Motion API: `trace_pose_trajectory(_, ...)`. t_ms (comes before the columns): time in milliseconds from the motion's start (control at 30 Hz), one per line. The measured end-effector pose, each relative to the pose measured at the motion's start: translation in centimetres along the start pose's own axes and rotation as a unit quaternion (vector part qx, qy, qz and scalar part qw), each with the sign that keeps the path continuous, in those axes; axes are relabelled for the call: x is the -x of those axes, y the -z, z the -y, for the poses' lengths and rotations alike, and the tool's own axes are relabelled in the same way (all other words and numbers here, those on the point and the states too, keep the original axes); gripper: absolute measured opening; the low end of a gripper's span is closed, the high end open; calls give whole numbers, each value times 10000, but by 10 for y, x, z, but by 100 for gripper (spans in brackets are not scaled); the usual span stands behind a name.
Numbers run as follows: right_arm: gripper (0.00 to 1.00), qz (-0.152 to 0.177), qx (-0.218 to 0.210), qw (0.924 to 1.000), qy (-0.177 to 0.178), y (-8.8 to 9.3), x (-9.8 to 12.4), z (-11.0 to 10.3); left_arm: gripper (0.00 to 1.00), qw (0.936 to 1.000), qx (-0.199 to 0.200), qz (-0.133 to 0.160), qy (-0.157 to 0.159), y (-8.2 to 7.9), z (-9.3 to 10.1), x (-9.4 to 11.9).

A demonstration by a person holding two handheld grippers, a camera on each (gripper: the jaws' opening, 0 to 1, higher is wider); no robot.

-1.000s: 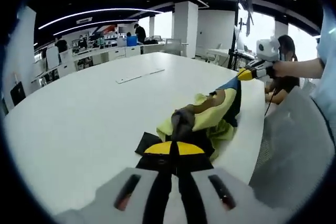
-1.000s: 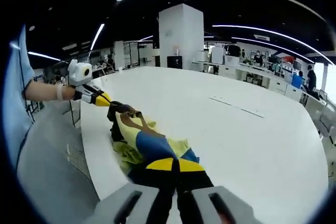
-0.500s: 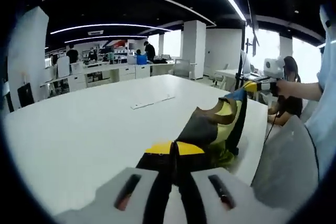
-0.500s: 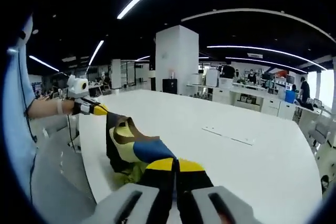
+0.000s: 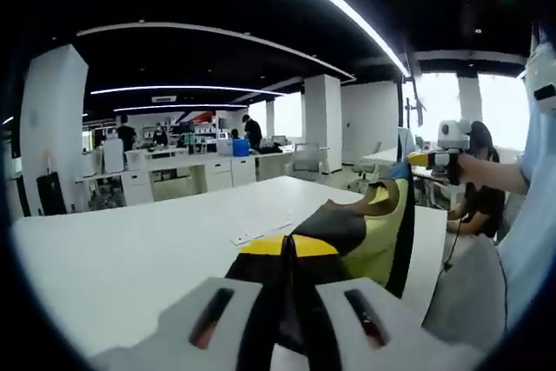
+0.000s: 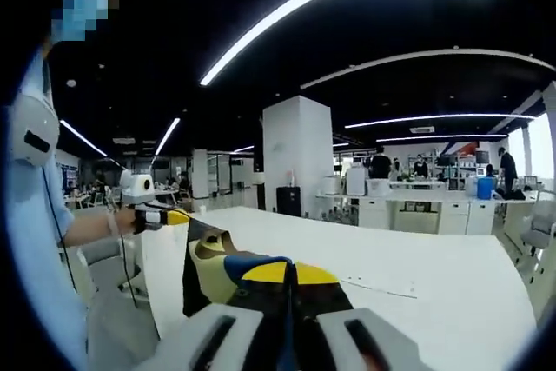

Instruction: Fold the garment on the visible template until the final outline fits inside the template.

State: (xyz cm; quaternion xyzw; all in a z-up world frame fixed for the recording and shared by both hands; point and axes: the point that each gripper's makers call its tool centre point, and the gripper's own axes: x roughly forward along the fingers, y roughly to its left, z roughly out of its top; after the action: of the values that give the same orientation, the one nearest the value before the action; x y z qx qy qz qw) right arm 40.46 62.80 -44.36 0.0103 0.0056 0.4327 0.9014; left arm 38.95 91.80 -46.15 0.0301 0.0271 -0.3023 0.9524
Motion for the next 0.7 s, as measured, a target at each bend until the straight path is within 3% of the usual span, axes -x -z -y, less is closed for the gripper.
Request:
trace_pose_trajectory(167,0,427,35,9990,-93,-35,5,2,0,9990,-34,450,32,-40,-2,5)
trace_pose_trajectory(233,0,515,93,9986,-87,-45,5,7,0,9983,-183,551,54,-49,-3,5)
trace_pose_trajectory(333,0,541,101,9984,-114,-47,1,16,0,9983,-130,569,62,-51,-12,0)
trace_pose_trajectory(400,0,442,93,9989,-106,-38,-7,25,0,9986,-53,511,111,-44,-18,-9)
trace_pose_trajectory(500,0,145,-84,9998,-75,-16,-22,41,0,9998,-114,84,103,-20,-30,-28)
trace_pose_trajectory(600,0,-170,-182,9997,-22,12,-42,59,0,9994,263,-150,160,4,-44,-53)
trace_pose_trajectory(700,0,-498,-189,9986,37,36,-59,77,0,9983,336,-464,67,31,-63,-75)
